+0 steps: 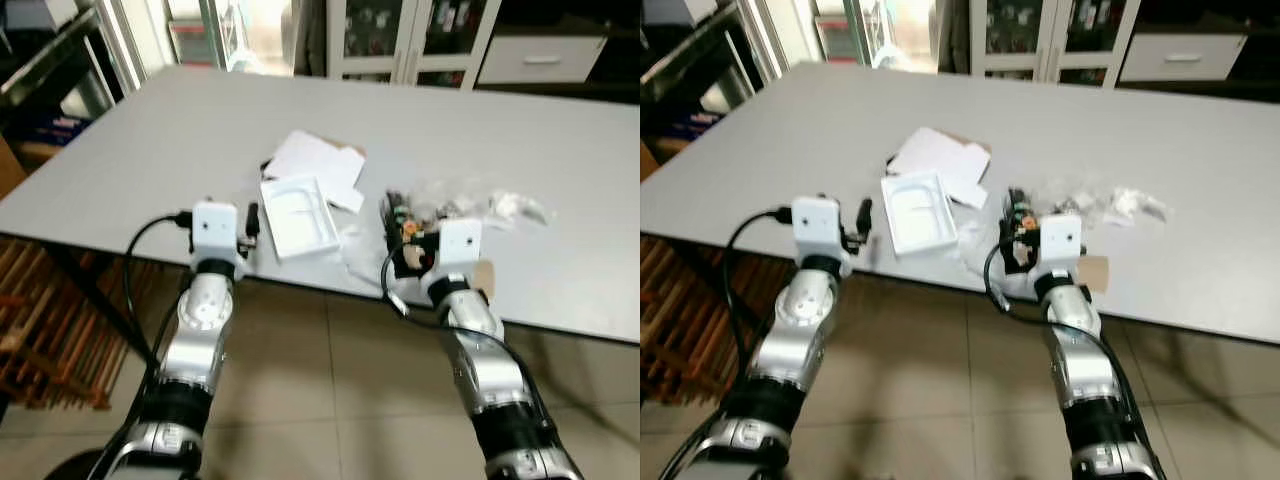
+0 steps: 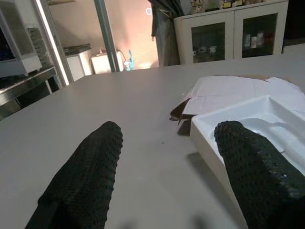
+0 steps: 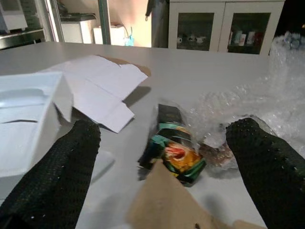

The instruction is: Picking trash to rubbish bin

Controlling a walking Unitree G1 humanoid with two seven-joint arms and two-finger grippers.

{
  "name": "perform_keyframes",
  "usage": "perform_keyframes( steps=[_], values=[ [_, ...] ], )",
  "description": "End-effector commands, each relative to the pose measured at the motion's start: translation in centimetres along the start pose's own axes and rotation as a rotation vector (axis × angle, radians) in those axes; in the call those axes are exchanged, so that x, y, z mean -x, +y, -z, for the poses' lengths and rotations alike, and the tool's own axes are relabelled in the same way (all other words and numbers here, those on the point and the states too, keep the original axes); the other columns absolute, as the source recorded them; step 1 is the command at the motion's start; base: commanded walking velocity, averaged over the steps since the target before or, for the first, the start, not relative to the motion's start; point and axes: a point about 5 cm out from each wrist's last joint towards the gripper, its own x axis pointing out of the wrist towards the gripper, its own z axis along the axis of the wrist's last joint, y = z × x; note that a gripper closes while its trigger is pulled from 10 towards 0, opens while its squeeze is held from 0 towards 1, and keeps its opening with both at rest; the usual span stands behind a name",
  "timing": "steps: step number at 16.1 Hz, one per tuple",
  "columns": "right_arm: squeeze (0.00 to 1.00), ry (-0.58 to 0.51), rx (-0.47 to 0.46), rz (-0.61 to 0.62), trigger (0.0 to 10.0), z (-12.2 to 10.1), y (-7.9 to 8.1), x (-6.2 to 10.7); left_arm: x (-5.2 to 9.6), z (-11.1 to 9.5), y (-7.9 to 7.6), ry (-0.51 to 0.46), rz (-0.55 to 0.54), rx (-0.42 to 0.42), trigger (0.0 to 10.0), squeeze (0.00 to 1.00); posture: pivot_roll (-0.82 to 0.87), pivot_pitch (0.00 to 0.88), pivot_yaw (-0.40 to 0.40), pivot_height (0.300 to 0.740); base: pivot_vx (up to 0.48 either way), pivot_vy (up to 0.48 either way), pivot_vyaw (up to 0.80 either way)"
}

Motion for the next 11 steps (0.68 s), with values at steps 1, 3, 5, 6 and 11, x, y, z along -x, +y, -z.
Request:
perform_keyframes(
  steps=[1, 3, 5, 6, 11],
  values=[
    [0.00, 0.001, 0.000, 0.018, 10.0, -0.08, -0.91, 0.24, 0.03, -0.11, -1.06, -0.001, 0.033, -0.001, 10.0, 0.00, -0.05, 0.084, 0.030, 0.740, 0.000, 0.000, 0.00],
    [0.00, 0.003, 0.000, 0.021, 10.0, -0.07, -0.97, 0.25, -0.01, -0.11, -1.10, 0.002, 0.033, 0.000, 10.0, 0.00, -0.06, 0.084, 0.032, 0.740, 0.000, 0.000, 0.00],
    [0.00, 0.005, 0.002, 0.018, 10.0, -0.02, -0.96, 0.27, -0.02, -0.13, -1.09, -0.001, 0.031, -0.003, 10.0, 0.00, -0.06, 0.085, 0.031, 0.740, 0.129, 0.000, 0.00],
    [0.00, 0.007, 0.003, 0.017, 10.0, 0.00, -0.95, 0.27, -0.03, -0.13, -1.05, -0.001, 0.030, -0.006, 10.0, 0.00, -0.06, 0.084, 0.031, 0.740, 0.394, 0.000, 0.00],
    [0.00, 0.013, 0.005, 0.015, 10.0, 0.08, -0.93, 0.25, -0.04, -0.08, -0.90, 0.003, 0.026, -0.014, 10.0, 0.00, -0.05, 0.086, 0.030, 0.740, 0.467, 0.000, 0.00]
  ],
)
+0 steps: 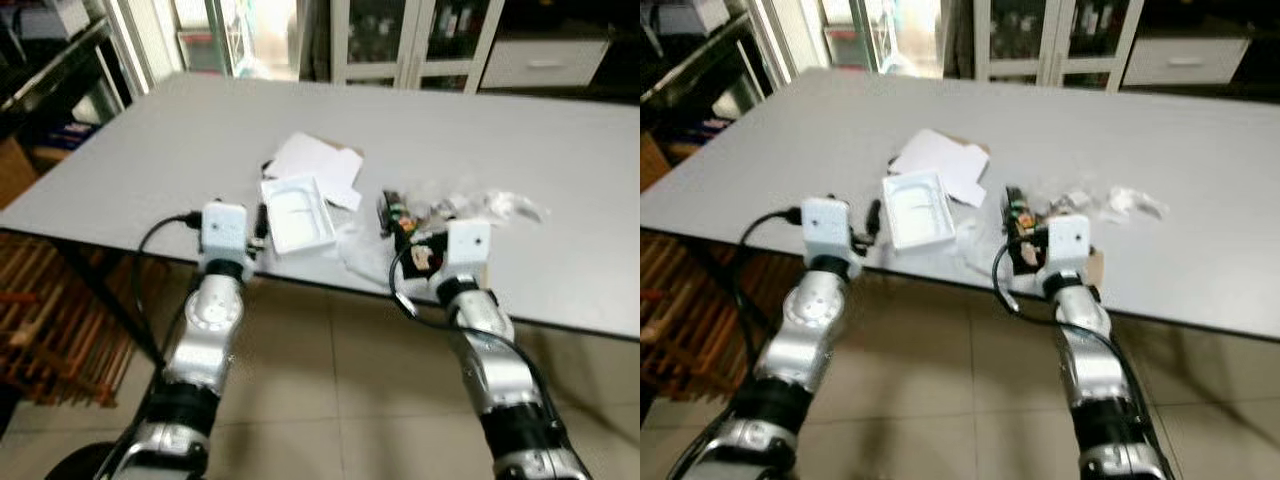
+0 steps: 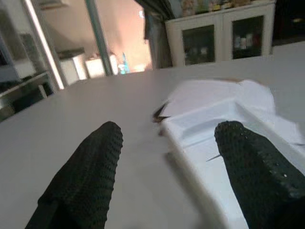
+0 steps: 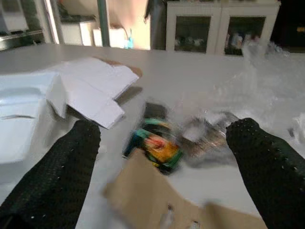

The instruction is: Picking trash to rubbish bin

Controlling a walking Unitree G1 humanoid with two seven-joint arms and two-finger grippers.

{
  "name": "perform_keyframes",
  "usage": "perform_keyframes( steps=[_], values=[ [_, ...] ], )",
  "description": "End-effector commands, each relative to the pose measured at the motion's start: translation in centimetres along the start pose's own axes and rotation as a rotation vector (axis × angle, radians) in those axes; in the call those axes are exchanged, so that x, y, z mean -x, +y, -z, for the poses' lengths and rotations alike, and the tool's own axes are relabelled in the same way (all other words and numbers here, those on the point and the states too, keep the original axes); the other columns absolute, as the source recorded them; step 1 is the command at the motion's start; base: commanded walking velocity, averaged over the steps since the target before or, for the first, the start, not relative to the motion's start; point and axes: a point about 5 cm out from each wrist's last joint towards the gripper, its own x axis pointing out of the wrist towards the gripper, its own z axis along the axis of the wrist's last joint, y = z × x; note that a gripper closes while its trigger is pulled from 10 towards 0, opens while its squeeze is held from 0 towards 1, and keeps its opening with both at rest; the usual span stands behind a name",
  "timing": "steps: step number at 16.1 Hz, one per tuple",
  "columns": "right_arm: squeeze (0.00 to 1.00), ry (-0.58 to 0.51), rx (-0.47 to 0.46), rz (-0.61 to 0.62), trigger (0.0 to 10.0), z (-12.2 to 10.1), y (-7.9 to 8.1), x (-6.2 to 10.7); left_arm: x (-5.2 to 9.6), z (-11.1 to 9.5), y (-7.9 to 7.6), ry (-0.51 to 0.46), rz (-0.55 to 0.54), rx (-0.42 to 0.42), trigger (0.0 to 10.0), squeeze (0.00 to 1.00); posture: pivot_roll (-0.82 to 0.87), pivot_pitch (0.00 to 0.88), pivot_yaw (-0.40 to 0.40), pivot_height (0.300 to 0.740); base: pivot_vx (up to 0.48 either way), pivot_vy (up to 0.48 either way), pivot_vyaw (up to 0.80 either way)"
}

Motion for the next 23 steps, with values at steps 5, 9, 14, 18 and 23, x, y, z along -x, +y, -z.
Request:
perform_keyframes(
  steps=[5, 9, 14, 18, 23],
  values=[
    [0.00, -0.005, -0.013, -0.008, 10.0, -0.3, 0.4, -0.1, -0.1, 0.0, 0.5, 0.003, -0.013, -0.018, 10.0, 0.00, -0.05, 0.086, 0.031, 0.740, 0.467, 0.000, 0.00],
    [0.00, -0.004, -0.014, -0.006, 10.0, -0.3, 0.4, -0.1, -0.1, -0.1, 0.4, -0.004, -0.006, -0.008, 10.0, 0.00, -0.05, 0.087, 0.031, 0.740, 0.447, 0.000, 0.00],
    [0.00, -0.004, -0.016, -0.007, 10.0, -0.2, 0.5, -0.2, -0.1, -0.8, 0.2, -0.045, 0.010, -0.014, 10.0, 0.00, -0.05, 0.084, 0.032, 0.740, 0.064, 0.000, 0.00],
    [0.00, -0.005, -0.017, -0.008, 10.0, -0.2, 0.6, -0.2, -0.4, -1.8, -0.2, -0.072, 0.031, -0.007, 10.0, 0.00, -0.05, 0.080, 0.035, 0.740, 0.000, 0.000, 0.00],
    [0.00, -0.005, -0.015, -0.005, 10.0, -0.3, 0.3, -0.2, -1.0, -4.9, -0.1, -0.115, 0.071, 0.018, 10.0, 0.00, -0.05, 0.072, 0.038, 0.740, 0.000, 0.000, 0.00]
  ],
)
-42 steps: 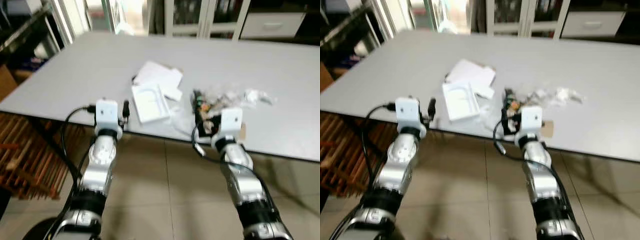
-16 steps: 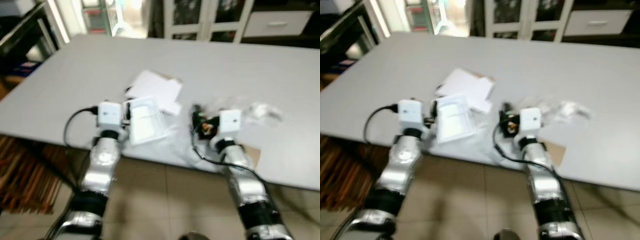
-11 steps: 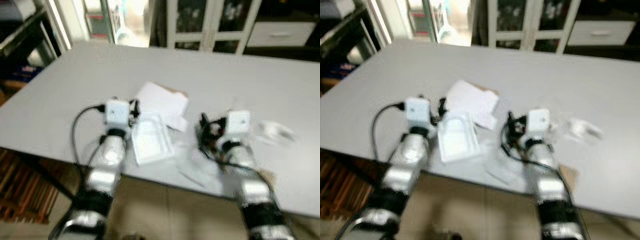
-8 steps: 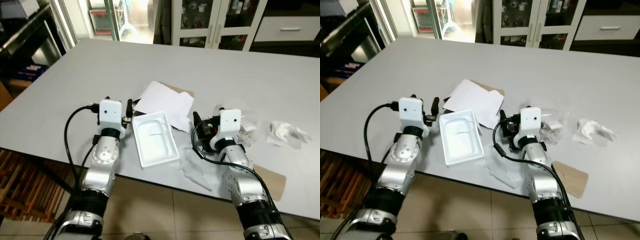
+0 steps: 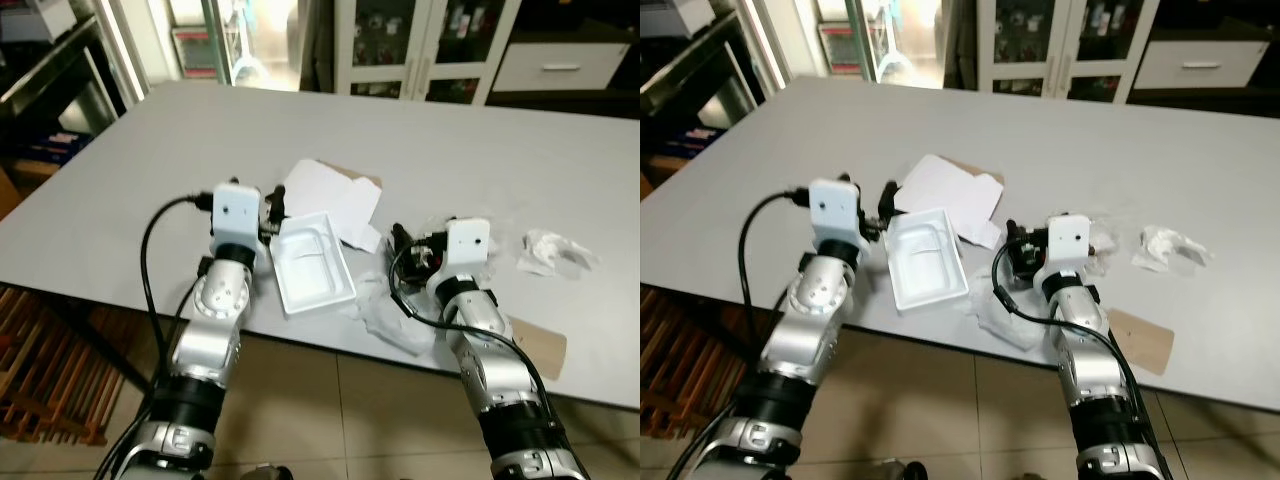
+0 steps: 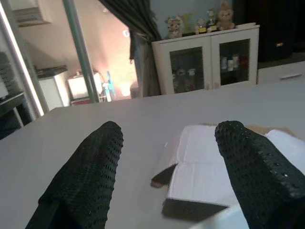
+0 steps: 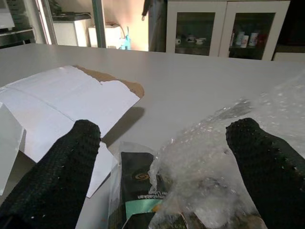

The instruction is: Picking trash to rubbish bin

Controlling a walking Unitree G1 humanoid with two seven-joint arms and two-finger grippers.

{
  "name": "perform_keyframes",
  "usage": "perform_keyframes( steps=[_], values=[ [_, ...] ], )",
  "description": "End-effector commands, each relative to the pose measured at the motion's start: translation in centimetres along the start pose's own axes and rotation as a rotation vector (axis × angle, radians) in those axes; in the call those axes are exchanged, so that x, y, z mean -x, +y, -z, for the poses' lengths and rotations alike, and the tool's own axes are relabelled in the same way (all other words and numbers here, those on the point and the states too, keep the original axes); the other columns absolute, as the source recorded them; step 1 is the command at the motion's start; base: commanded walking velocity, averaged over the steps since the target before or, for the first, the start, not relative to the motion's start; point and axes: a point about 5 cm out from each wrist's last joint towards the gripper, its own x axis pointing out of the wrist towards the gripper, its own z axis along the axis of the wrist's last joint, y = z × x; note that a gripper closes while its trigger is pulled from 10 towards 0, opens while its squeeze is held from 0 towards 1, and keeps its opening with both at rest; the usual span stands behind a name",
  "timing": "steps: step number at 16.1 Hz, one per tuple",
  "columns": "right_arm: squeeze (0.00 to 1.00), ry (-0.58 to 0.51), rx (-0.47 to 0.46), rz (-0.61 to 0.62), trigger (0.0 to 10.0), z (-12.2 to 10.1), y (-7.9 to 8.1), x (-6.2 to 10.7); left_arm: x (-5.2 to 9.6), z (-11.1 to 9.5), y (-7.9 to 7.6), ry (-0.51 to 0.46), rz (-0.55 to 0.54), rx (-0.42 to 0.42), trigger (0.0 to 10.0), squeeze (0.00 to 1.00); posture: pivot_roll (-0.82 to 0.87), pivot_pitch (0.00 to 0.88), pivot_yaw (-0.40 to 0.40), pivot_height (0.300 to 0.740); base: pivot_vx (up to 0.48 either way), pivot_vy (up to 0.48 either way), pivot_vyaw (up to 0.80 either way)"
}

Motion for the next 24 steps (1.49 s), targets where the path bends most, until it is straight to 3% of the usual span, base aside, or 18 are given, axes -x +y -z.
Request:
perform_keyframes(
  steps=[1, 4, 8, 11, 13, 16, 18, 20, 22, 24],
  values=[
    [0.00, 0.005, -0.003, 0.002, 10.0, 0.0, -0.2, 0.1, -0.8, -2.0, 0.3, -0.029, 0.029, -0.019, 10.0, 0.00, -0.05, 0.071, 0.040, 0.740, 0.000, 0.000, 0.00],
    [0.00, 0.008, -0.002, 0.000, 10.0, 0.1, -0.2, 0.1, -1.1, -2.5, 0.3, -0.019, 0.044, -0.024, 10.0, 0.00, -0.05, 0.071, 0.041, 0.740, 0.000, 0.000, 0.00],
    [0.00, 0.012, -0.005, 0.000, 10.0, 0.2, -0.1, 0.2, -0.6, -1.1, 0.0, 0.060, 0.017, 0.043, 10.0, 0.00, -0.06, 0.083, 0.040, 0.740, 0.000, 0.000, 0.00],
    [0.00, 0.015, -0.007, -0.002, 10.0, 0.2, -0.1, 0.2, -0.5, -0.9, 0.2, 0.076, 0.009, 0.034, 10.0, 0.00, -0.05, 0.087, 0.039, 0.740, 0.000, 0.000, 0.00],
    [0.00, 0.013, -0.006, -0.009, 10.0, 0.2, -0.1, 0.2, -0.5, -1.4, 0.2, 0.073, 0.020, 0.031, 10.0, 0.00, -0.05, 0.091, 0.038, 0.740, 0.000, 0.000, 0.00],
    [0.00, 0.009, 0.002, -0.011, 10.0, -0.1, -0.7, 0.2, -0.6, -2.6, 0.1, 0.063, 0.074, 0.116, 10.0, 0.00, -0.05, 0.093, 0.039, 0.740, 0.000, 0.000, 0.00],
    [0.00, 0.022, -0.002, -0.069, 10.0, -0.3, -1.4, 0.4, -0.6, -2.2, 2.1, 0.097, 0.081, 0.145, 10.0, 0.00, -0.05, 0.097, 0.037, 0.740, 0.000, 0.000, 0.00],
    [0.00, 0.034, -0.009, -0.174, 10.0, -0.4, -1.1, 0.8, -0.3, -1.4, 3.2, 0.142, 0.082, 0.106, 10.0, 0.00, -0.05, 0.100, 0.037, 0.740, 0.000, 0.000, 0.00],
    [0.00, 0.065, 0.011, -0.263, 10.0, -0.2, -0.5, 1.2, 0.1, -0.6, 3.3, 0.183, 0.086, 0.095, 10.0, 0.00, -0.05, 0.104, 0.032, 0.740, 0.000, 0.000, 0.00],
    [0.00, 0.088, 0.007, -0.321, 10.0, 0.3, 0.2, 1.7, 0.5, -0.1, 2.3, 0.203, 0.121, 0.112, 10.0, 0.00, -0.04, 0.113, 0.030, 0.740, 0.000, 0.000, 0.00]
  ],
)
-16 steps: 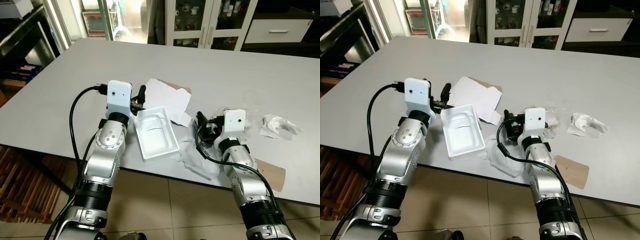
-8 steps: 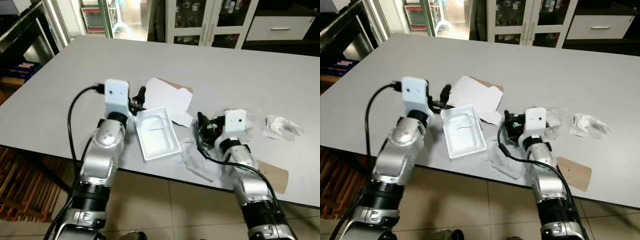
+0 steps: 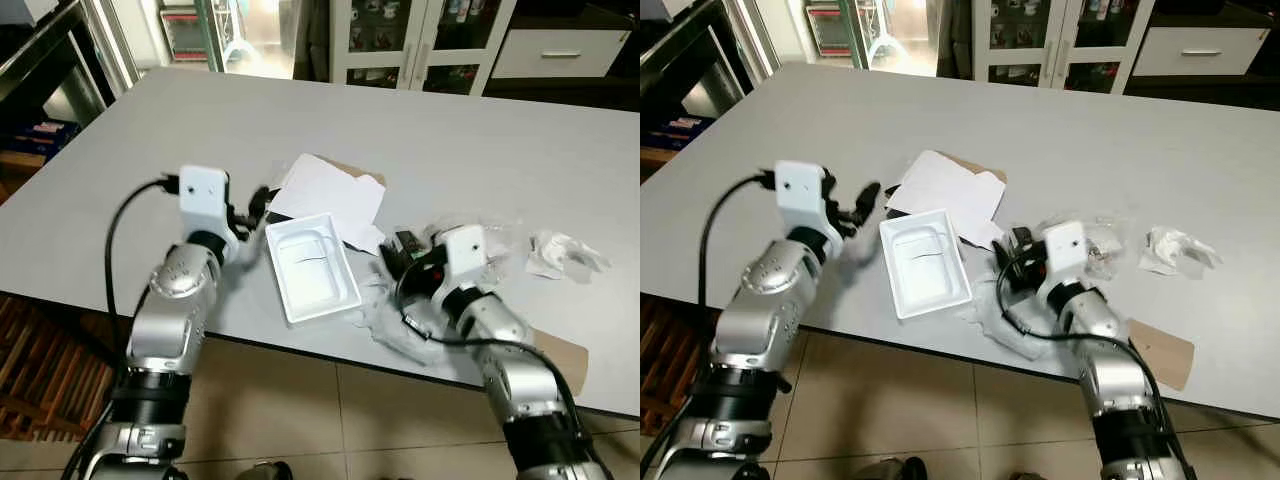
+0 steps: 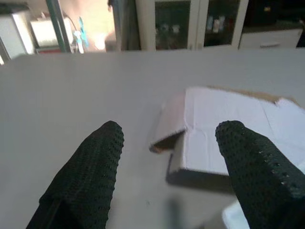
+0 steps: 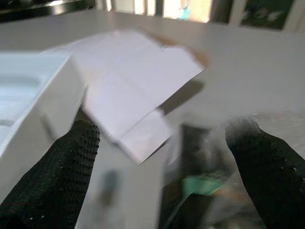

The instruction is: Picking trash to rubbish bin

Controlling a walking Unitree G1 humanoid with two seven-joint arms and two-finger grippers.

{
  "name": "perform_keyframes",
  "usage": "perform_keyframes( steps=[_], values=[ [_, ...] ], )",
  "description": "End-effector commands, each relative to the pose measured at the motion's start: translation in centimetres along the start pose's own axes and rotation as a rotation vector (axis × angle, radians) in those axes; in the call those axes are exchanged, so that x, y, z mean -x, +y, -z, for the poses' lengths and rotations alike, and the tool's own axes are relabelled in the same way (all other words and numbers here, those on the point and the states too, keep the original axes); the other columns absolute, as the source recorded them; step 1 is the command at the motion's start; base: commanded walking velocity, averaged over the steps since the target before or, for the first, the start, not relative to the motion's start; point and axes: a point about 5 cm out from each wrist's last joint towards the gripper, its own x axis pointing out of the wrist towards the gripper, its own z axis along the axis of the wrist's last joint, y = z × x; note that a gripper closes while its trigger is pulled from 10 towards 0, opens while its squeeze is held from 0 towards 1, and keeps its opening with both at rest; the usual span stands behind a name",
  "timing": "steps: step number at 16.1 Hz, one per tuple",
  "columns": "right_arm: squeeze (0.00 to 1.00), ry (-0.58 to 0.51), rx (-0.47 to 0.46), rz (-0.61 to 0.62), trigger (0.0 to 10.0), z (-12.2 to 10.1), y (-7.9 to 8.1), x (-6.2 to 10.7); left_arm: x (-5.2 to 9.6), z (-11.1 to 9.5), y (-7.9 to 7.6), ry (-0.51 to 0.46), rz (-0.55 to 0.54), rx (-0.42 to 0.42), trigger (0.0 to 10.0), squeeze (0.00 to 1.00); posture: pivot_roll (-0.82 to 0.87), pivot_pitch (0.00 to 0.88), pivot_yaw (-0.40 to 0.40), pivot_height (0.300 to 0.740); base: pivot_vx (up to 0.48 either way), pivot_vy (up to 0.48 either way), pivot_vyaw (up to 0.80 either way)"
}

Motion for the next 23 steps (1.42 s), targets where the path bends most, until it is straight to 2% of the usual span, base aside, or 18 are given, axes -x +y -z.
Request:
perform_keyframes(
  steps=[1, 6, 8, 9, 10, 13, 14, 16, 19, 22, 23],
  values=[
    [0.00, 0.007, -0.004, -0.045, 10.0, 0.0, 0.6, 0.3, 0.3, 0.6, -0.8, 0.026, 0.045, -0.004, 10.0, 0.00, -0.04, 0.120, 0.030, 0.740, 0.000, 0.000, 0.00],
    [0.00, 0.021, -0.009, -0.084, 10.0, 0.0, 0.9, 1.2, 1.3, 1.7, -1.3, 0.070, 0.076, 0.001, 10.0, 0.00, -0.05, 0.156, 0.034, 0.740, 0.000, 0.000, 0.00],
    [0.00, 0.030, -0.010, -0.090, 10.0, 0.0, 1.0, 1.5, 1.7, 1.2, -1.0, 0.064, 0.123, 0.043, 10.0, 0.00, -0.05, 0.164, 0.031, 0.740, 0.000, 0.000, 0.00],
    [0.00, 0.037, -0.016, -0.102, 10.0, 0.0, 1.1, 1.7, 2.1, 0.6, 0.0, 0.057, 0.145, 0.085, 10.0, 0.00, -0.04, 0.163, 0.031, 0.740, 0.000, 0.000, 0.00],
    [0.00, 0.039, -0.018, -0.107, 10.0, 0.0, 1.2, 1.7, 2.2, 0.5, 0.4, 0.057, 0.151, 0.095, 10.0, 0.00, -0.04, 0.163, 0.032, 0.740, 0.000, 0.000, 0.00],
    [0.00, 0.032, -0.031, -0.157, 10.0, -0.3, 1.7, 1.7, 3.3, 0.4, 2.8, 0.093, 0.160, 0.052, 10.0, 0.00, -0.03, 0.161, 0.035, 0.740, 0.000, 0.000, 0.00],
    [0.00, 0.027, -0.042, -0.167, 10.0, -0.4, 1.8, 1.7, 3.4, 0.4, 3.1, 0.097, 0.161, 0.053, 10.0, 0.00, -0.03, 0.160, 0.037, 0.740, 0.000, 0.000, 0.00],
    [0.00, 0.026, -0.045, -0.196, 10.0, -0.6, 2.0, 1.9, 3.9, 0.4, 3.3, 0.113, 0.182, 0.089, 10.0, 0.00, -0.03, 0.157, 0.036, 0.740, 0.000, 0.000, 0.00],
    [0.00, 0.010, -0.070, -0.232, 10.0, -1.0, 2.1, 2.1, 4.5, 1.9, 3.4, 0.154, 0.220, 0.146, 10.0, 0.00, -0.04, 0.151, 0.037, 0.740, 0.000, 0.000, 0.00],
    [0.00, 0.023, -0.052, -0.242, 10.0, -0.9, 1.8, 2.3, 4.9, 3.4, 2.9, 0.198, 0.236, 0.185, 10.0, 0.00, -0.04, 0.139, 0.035, 0.740, 0.000, 0.000, 0.00],
    [0.00, 0.030, -0.044, -0.247, 10.0, -1.0, 1.5, 2.4, 5.1, 4.2, 2.3, 0.212, 0.274, 0.255, 10.0, 0.00, -0.04, 0.134, 0.034, 0.740, 0.000, 0.000, 0.00]
  ],
)
